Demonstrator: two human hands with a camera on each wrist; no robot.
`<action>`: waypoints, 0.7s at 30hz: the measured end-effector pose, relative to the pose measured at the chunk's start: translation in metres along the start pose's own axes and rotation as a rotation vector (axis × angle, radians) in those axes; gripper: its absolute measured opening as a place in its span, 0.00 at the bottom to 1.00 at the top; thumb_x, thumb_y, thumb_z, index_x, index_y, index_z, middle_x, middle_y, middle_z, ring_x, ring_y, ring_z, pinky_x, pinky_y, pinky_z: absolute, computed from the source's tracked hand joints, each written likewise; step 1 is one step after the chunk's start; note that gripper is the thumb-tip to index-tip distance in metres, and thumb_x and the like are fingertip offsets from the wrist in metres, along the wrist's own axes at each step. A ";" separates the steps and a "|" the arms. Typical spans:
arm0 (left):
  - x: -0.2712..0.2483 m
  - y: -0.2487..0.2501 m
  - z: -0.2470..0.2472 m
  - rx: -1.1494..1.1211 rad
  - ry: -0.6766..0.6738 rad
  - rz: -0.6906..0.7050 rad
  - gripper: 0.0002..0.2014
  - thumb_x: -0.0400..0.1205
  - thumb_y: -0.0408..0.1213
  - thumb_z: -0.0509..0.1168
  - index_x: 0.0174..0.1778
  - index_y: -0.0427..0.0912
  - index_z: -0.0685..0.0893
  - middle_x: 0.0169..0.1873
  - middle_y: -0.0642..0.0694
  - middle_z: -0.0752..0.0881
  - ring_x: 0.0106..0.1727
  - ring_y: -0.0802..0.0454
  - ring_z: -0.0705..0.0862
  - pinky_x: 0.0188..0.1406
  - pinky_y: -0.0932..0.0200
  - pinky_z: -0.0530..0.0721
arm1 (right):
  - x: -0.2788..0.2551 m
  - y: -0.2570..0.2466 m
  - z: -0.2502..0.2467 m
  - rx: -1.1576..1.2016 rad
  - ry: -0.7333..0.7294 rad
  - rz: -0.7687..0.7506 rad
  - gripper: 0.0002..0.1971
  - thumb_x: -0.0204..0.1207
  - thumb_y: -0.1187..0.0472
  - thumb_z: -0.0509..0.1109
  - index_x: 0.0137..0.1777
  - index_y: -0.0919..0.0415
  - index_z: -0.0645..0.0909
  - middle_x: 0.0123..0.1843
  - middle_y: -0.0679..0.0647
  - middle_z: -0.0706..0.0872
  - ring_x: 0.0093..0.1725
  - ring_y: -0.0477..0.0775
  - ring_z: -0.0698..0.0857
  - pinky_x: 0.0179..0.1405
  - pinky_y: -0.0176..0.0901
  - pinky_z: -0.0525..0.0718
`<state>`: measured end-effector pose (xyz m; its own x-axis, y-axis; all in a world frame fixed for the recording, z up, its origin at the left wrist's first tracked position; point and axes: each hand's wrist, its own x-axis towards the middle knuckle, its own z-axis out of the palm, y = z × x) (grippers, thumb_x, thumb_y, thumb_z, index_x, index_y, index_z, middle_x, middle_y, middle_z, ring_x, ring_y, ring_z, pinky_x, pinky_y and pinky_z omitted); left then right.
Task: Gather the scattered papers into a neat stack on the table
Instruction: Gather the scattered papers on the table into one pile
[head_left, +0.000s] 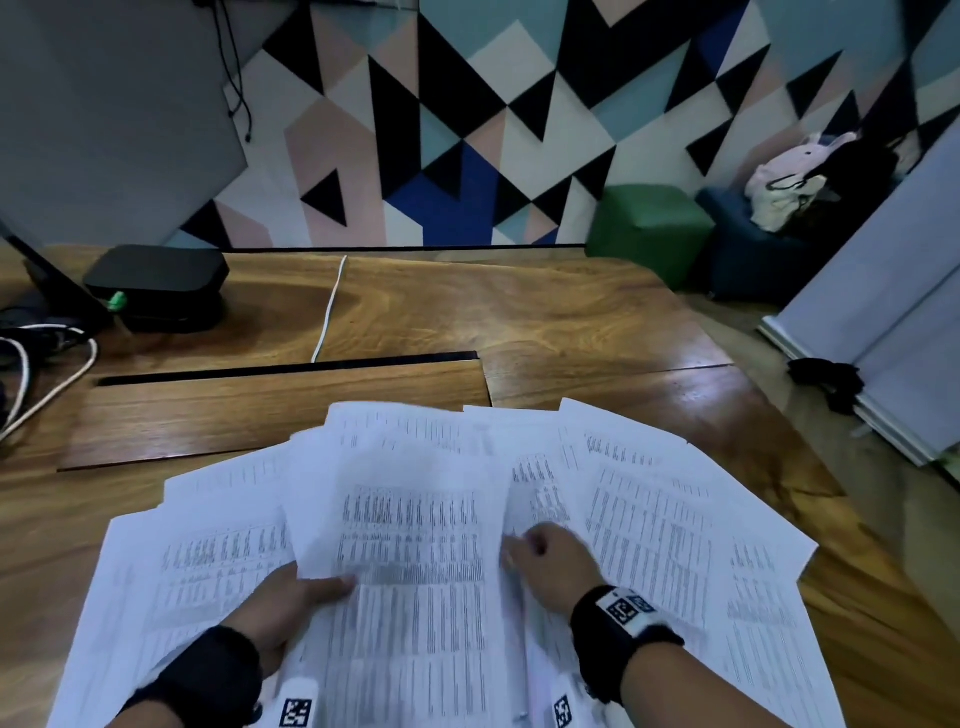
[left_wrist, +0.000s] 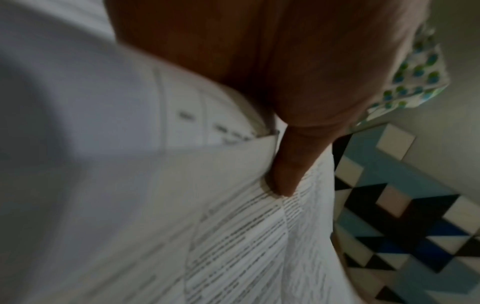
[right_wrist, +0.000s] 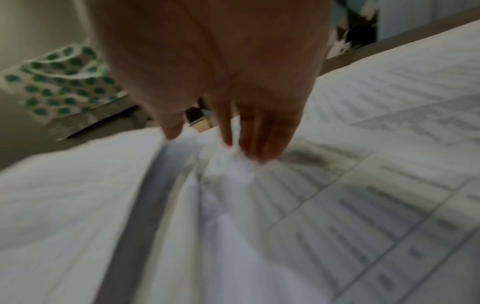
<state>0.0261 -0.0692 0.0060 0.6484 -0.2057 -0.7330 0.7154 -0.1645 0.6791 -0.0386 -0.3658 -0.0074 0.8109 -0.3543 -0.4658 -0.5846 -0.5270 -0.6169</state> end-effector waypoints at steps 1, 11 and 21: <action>-0.002 0.003 -0.005 0.001 0.011 0.015 0.12 0.76 0.26 0.70 0.56 0.29 0.85 0.48 0.28 0.91 0.48 0.28 0.90 0.52 0.36 0.87 | 0.006 0.006 -0.008 -0.053 0.118 0.088 0.24 0.70 0.35 0.69 0.51 0.56 0.78 0.52 0.55 0.79 0.47 0.52 0.80 0.47 0.45 0.80; -0.010 -0.014 -0.049 -0.087 0.331 0.094 0.15 0.76 0.23 0.70 0.59 0.28 0.82 0.46 0.32 0.89 0.45 0.36 0.88 0.46 0.47 0.83 | 0.024 0.009 -0.017 -0.260 -0.036 0.359 0.16 0.71 0.50 0.74 0.45 0.63 0.79 0.33 0.50 0.77 0.39 0.53 0.84 0.42 0.43 0.84; -0.019 -0.011 -0.045 -0.048 0.363 0.095 0.16 0.77 0.22 0.68 0.61 0.28 0.80 0.39 0.38 0.86 0.40 0.41 0.84 0.42 0.51 0.79 | 0.026 0.104 -0.080 -0.361 0.076 0.660 0.17 0.66 0.44 0.68 0.40 0.58 0.75 0.62 0.61 0.83 0.54 0.61 0.83 0.37 0.47 0.76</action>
<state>0.0177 -0.0196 0.0112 0.7565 0.1392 -0.6390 0.6532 -0.1144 0.7484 -0.0761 -0.4916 -0.0327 0.3028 -0.7298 -0.6130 -0.9150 -0.4026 0.0274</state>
